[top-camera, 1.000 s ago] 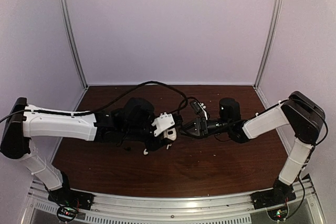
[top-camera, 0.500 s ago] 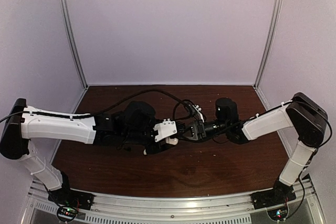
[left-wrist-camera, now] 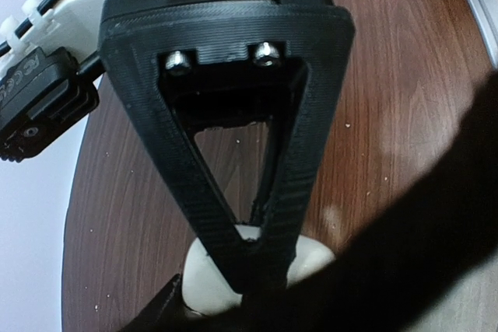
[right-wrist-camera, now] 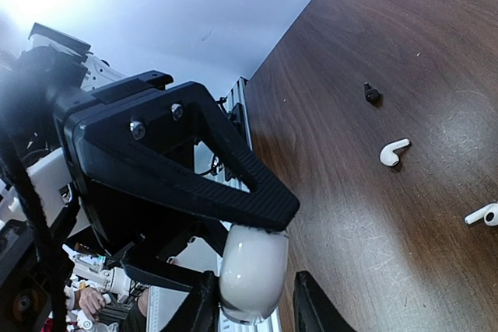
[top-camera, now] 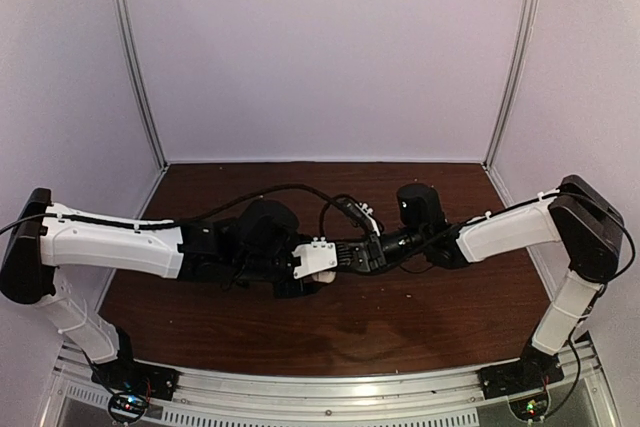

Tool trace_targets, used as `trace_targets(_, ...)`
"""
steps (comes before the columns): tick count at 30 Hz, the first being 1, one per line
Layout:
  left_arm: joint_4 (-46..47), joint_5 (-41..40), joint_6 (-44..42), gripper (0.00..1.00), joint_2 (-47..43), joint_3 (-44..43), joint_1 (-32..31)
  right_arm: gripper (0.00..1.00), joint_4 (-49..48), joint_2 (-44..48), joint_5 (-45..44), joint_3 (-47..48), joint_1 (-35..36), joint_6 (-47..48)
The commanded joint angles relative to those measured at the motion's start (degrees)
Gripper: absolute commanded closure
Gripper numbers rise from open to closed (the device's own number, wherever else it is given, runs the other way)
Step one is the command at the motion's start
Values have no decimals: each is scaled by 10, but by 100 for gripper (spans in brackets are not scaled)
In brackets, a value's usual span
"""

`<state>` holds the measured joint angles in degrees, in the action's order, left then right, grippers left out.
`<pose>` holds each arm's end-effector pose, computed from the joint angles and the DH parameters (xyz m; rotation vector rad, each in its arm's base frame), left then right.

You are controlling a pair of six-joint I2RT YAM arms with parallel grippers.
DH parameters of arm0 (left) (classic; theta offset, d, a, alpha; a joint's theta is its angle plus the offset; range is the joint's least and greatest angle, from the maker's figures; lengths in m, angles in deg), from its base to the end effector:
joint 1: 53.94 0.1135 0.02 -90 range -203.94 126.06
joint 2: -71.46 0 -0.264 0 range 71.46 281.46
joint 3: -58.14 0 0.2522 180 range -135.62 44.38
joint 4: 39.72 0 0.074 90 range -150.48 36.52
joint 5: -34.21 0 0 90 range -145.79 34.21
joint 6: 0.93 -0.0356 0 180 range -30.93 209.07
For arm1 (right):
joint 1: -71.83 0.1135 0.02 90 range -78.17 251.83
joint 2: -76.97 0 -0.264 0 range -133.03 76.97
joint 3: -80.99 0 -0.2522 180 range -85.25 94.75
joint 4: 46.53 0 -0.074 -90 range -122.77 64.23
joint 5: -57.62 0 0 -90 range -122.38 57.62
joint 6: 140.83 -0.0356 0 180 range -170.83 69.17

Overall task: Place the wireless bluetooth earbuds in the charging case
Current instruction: Pass from the left arm to the right

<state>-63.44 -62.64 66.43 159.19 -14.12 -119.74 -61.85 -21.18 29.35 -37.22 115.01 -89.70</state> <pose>0.1422 -0.3060 0.2409 1.5315 1.6660 -0.2693 0.2304 0.2592 0.1927 -0.9426 2.0712 1.8981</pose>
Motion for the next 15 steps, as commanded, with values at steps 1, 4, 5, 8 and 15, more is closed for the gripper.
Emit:
trace_targets(1,31,-7,-14,62,-1,-3,-9,67,49,0,-14,19,6,33)
trace_targets(4,29,-11,-15,62,1,-5,-9,67,62,-4,-14,26,7,40)
trace_targets(5,28,-11,-15,62,1,-5,-9,67,69,-6,-14,27,8,44)
trace_targets(8,28,-15,-17,62,3,-5,-9,65,78,-7,-16,30,9,50)
trace_targets(15,21,-26,-14,62,12,-14,-10,69,86,-5,-16,35,9,54)
